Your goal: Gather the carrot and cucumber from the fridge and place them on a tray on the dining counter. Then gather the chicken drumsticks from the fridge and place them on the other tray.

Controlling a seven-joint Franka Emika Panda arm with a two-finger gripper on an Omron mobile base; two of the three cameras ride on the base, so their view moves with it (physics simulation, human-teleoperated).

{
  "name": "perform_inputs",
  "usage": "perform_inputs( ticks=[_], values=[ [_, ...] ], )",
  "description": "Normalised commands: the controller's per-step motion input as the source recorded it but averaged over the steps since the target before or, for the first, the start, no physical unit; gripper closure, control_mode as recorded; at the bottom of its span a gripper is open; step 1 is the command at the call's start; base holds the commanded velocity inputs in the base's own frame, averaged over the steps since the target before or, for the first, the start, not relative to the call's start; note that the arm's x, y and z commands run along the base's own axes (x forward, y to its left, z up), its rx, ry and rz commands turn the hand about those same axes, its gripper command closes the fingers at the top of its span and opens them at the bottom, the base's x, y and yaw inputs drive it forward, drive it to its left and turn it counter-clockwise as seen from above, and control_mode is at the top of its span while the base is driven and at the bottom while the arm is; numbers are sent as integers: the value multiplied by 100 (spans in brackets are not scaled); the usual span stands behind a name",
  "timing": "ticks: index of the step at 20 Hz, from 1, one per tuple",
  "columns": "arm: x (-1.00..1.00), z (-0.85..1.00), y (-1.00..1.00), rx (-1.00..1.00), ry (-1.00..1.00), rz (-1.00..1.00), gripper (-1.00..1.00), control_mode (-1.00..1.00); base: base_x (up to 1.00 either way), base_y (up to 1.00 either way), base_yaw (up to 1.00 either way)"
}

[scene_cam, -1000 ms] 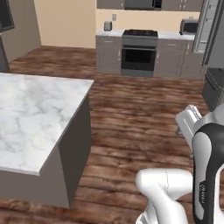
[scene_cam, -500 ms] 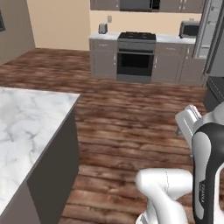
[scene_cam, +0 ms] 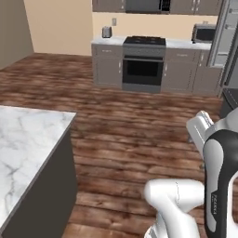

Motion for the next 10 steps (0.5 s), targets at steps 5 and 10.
perform_inputs(
  ticks=[5,10],
  values=[
    [0,0,0,0,0,0,-100,100,42,-44,0],
    [0,0,0,0,0,0,-100,100,48,-38,-3]
  ],
)
